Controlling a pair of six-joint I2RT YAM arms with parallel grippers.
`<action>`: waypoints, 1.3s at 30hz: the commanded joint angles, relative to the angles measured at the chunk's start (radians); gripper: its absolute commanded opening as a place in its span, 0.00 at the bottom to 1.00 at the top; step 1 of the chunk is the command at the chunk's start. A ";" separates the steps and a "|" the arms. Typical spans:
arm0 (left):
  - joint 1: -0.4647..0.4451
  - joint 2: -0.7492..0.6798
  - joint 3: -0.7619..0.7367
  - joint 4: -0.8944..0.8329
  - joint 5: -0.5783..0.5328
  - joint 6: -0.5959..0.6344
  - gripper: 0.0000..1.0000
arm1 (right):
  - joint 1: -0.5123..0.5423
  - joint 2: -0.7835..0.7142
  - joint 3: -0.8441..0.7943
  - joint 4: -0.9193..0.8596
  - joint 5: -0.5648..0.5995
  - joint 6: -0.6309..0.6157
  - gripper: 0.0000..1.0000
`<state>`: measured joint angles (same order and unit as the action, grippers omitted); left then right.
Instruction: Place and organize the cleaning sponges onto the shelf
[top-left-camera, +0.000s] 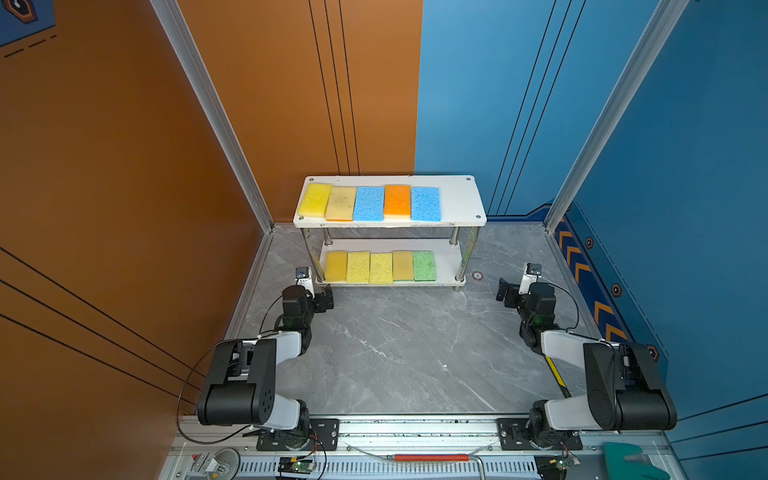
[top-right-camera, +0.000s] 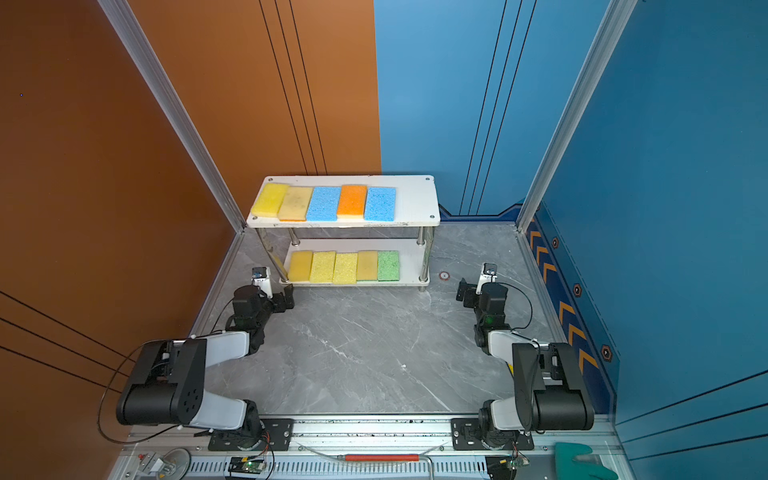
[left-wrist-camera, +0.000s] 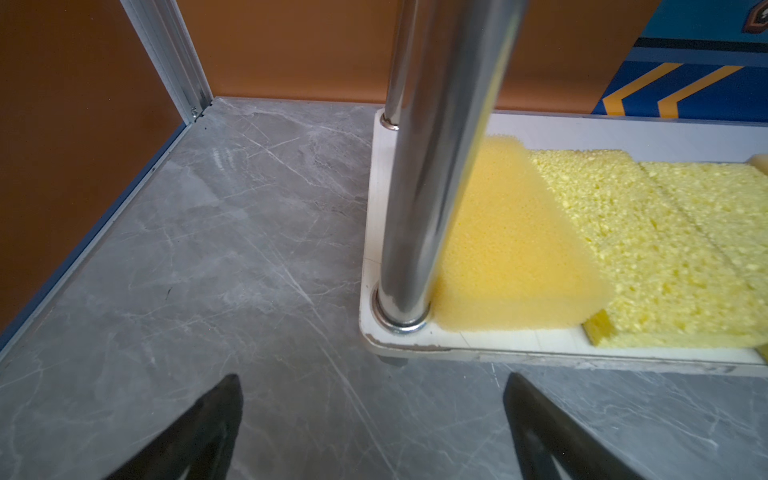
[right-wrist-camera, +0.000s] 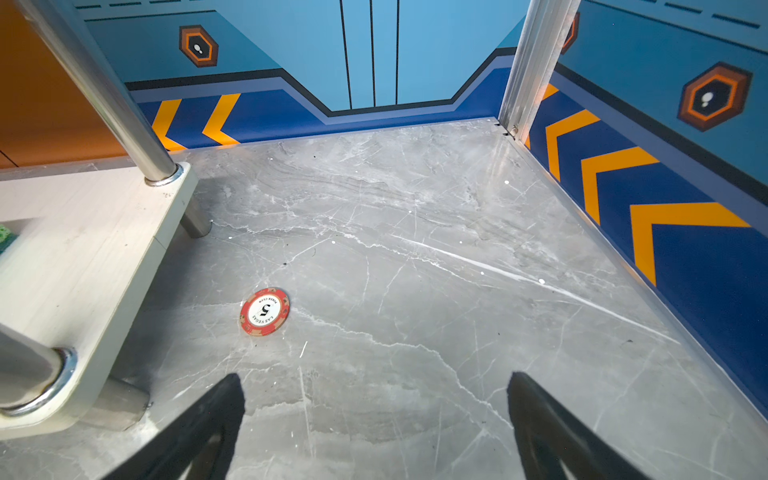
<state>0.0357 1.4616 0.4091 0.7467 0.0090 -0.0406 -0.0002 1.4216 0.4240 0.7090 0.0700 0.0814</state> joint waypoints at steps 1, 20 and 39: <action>0.009 0.034 -0.030 0.108 0.068 0.030 0.98 | -0.006 -0.001 -0.036 0.074 -0.026 -0.004 1.00; 0.000 0.104 -0.069 0.254 -0.068 -0.005 0.98 | 0.025 0.115 -0.229 0.527 -0.073 -0.063 1.00; -0.022 0.103 -0.058 0.235 -0.093 0.014 0.98 | -0.001 0.125 -0.051 0.201 -0.049 -0.019 1.00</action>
<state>0.0185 1.5555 0.3386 0.9764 -0.0677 -0.0334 0.0051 1.5635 0.3622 0.9771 0.0147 0.0452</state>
